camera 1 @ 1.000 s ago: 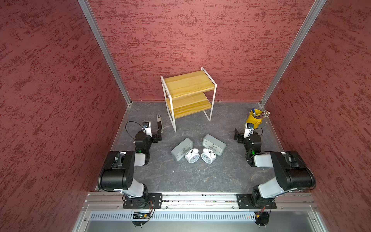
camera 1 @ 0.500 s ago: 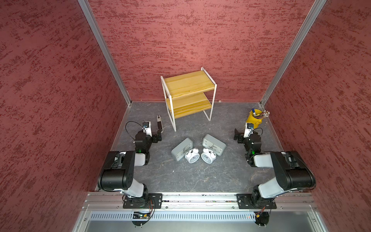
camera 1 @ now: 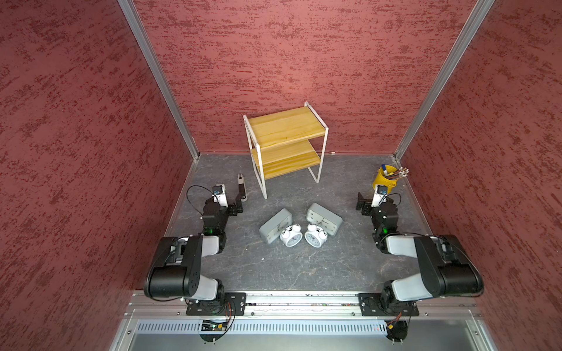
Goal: Place the alarm clocks on the shelf by style
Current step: Adjust the shelf at the center of the board.
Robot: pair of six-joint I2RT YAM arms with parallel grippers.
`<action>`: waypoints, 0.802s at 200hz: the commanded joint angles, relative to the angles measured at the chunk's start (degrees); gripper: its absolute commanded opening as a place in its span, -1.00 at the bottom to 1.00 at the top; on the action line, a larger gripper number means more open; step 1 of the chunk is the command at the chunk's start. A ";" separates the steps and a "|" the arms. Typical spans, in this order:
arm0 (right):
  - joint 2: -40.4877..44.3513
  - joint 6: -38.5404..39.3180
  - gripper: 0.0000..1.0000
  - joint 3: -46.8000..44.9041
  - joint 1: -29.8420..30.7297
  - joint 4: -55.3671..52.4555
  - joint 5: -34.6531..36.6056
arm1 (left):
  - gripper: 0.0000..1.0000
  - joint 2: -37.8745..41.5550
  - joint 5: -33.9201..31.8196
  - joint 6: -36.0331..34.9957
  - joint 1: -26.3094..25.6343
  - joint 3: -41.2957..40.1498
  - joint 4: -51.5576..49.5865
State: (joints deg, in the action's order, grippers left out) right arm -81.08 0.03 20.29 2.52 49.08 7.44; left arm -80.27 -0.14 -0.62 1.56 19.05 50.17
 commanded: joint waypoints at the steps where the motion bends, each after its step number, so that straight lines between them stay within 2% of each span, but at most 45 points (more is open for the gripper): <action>1: 5.85 -1.07 0.97 2.79 -0.28 -9.05 2.07 | 0.99 4.57 -6.20 1.14 -0.98 -1.41 -1.09; 20: 9.18 -1.41 0.97 3.80 -0.29 -14.17 -2.91 | 0.99 10.56 -7.53 0.46 -2.85 -2.40 -4.21; 40: 11.73 -5.17 0.97 7.14 -0.33 -20.24 -7.74 | 0.99 17.43 -7.28 2.99 -5.28 0.55 -15.47; 63: 11.54 -8.19 0.97 12.74 -0.24 -24.53 -15.81 | 0.99 21.05 -5.16 6.34 -9.12 5.69 -28.12; 84: 8.75 -9.78 0.97 18.71 0.40 -27.09 -21.80 | 0.99 20.51 -2.74 7.21 -14.14 10.17 -33.96; 111: 4.83 -8.49 0.97 25.65 3.41 -27.89 -25.77 | 0.99 17.84 1.46 7.71 -19.37 15.26 -37.76; 135: 0.66 -5.99 0.97 31.79 6.46 -28.43 -29.05 | 1.00 15.25 4.76 9.88 -19.90 17.80 -37.78; 160: -3.97 -2.80 0.86 37.63 9.72 -29.32 -30.56 | 0.94 13.24 7.08 10.55 -19.87 19.63 -36.30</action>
State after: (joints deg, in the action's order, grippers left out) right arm -81.84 -6.35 53.15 9.45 21.76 -18.65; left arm -65.54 3.09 8.10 -18.24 36.32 14.70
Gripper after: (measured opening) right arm 0.950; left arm 0.979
